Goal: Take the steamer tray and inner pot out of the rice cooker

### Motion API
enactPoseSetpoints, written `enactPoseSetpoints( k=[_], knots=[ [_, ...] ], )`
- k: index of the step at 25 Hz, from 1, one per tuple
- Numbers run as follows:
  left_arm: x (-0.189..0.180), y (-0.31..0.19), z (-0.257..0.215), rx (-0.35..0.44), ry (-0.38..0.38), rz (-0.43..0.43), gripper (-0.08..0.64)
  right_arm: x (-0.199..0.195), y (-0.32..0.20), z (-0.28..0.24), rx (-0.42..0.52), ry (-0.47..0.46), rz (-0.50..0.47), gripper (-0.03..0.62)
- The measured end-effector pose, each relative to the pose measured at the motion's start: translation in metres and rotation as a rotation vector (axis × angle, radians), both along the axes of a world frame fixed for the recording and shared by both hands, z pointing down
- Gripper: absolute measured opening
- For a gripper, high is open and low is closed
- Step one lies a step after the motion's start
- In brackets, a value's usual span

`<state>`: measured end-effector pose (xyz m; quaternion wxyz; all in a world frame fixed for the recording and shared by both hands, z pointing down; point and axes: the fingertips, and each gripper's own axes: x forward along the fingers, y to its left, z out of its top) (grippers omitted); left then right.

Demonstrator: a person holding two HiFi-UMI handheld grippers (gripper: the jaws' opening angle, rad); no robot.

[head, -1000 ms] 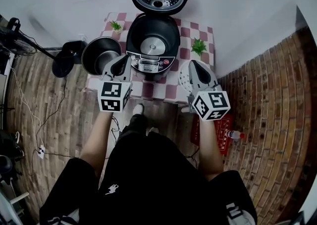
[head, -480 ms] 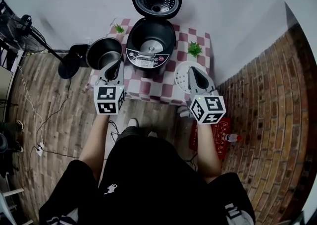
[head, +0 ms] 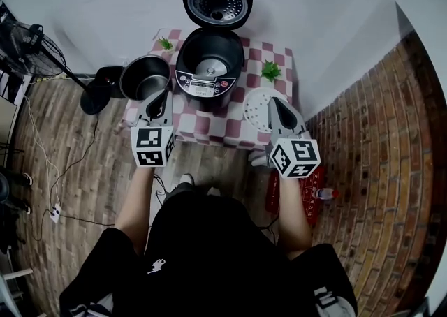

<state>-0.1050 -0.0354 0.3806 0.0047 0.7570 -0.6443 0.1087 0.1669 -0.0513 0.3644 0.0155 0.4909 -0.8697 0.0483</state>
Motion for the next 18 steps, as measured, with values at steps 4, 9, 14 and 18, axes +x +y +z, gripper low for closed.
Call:
enactPoseSetpoints(
  k=[4, 9, 14, 18],
  knots=[
    [0.0030, -0.0011, -0.0002, 0.003, 0.002, 0.003, 0.002, 0.0004, -0.0010, -0.0008, 0.004, 0.005, 0.003, 0.002],
    [0.0071, -0.0038, 0.0008, 0.006, 0.006, 0.011, 0.002, 0.0009, -0.0030, 0.0020, 0.000, 0.011, 0.003, 0.002],
    [0.0053, -0.0060, 0.0012, 0.006, 0.009, 0.011, 0.002, -0.0002, -0.0058, 0.0046, 0.001, 0.013, 0.003, 0.002],
    [0.0030, -0.0076, 0.0025, 0.001, 0.012, 0.009, 0.002, -0.0028, -0.0077, 0.0042, 0.006, 0.018, -0.001, 0.002]
  ],
)
